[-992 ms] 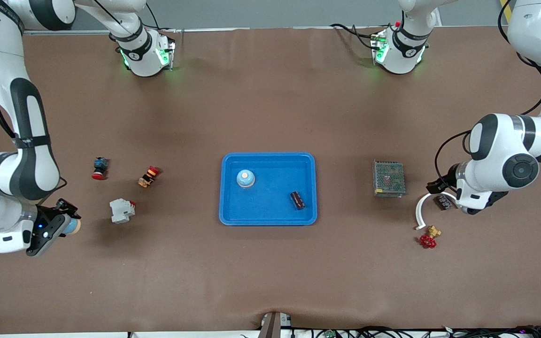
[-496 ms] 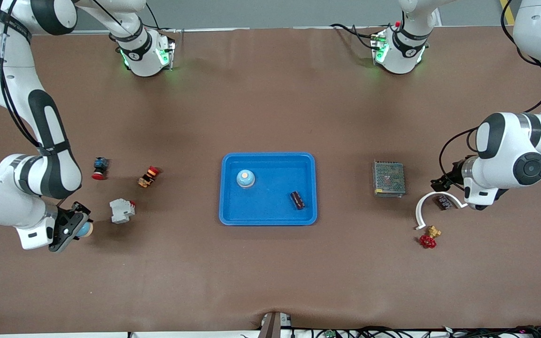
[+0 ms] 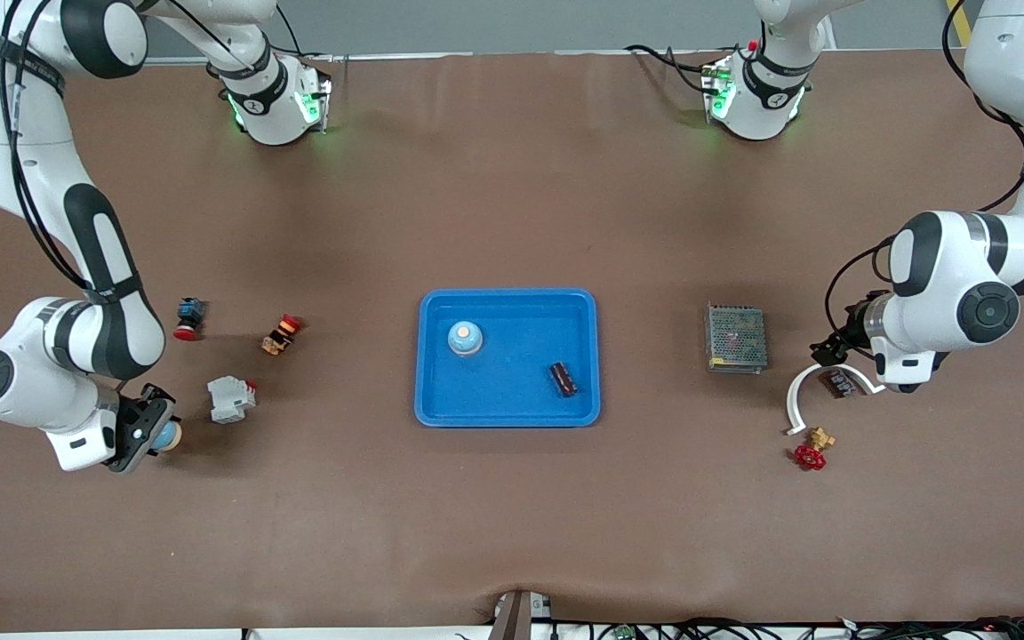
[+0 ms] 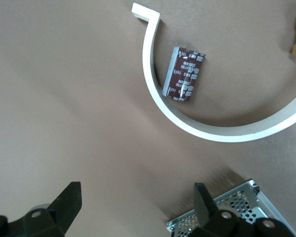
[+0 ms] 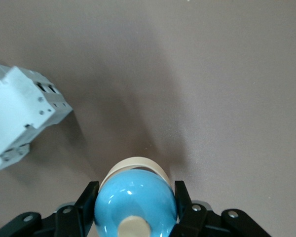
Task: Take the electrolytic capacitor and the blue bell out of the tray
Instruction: 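Lower the bell beside the white breaker and open the right gripper, then move the left gripper to the second capacitor while the right gripper reaches the bell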
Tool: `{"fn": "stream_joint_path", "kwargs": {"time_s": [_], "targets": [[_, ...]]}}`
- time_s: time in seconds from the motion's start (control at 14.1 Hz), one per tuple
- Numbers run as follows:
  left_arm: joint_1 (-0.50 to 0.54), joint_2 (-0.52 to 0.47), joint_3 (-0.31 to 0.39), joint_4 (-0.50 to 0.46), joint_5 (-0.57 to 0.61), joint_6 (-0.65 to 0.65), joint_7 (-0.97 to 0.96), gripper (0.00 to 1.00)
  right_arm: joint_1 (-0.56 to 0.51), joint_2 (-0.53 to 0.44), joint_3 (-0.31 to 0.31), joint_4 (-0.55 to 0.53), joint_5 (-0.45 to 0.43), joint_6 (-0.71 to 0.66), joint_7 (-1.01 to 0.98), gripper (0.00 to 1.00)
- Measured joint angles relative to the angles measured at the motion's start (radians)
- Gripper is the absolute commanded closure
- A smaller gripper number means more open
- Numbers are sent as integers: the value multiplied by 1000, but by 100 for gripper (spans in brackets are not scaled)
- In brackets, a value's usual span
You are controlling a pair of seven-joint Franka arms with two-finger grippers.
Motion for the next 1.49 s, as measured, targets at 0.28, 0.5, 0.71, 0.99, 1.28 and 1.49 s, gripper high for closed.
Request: {"fn": "stream_joint_path", "kwargs": {"time_s": [0.28, 0.5, 0.71, 0.99, 1.28, 1.49], "targets": [[0, -9, 0, -9, 0, 25, -27, 0, -2, 20, 0, 0, 0, 11, -3, 68], [1, -9, 0, -12, 0, 57, -40, 0, -4, 24, 0, 0, 0, 13, -3, 41], [2, -9, 0, -11, 0, 70, -48, 0, -5, 24, 0, 0, 0, 13, -3, 0], [3, -9, 0, 23, 0, 81, -57, 0, -8, 24, 0, 2, 2, 2, -2, 0], [2, -8, 0, 39, 0, 81, -103, 0, -8, 11, 6, 41, 59, -103, 13, 0], [1, -9, -3, 43, 0, 81, -143, 0, -8, -36, 11, 98, 79, -287, 142, 0]]}}
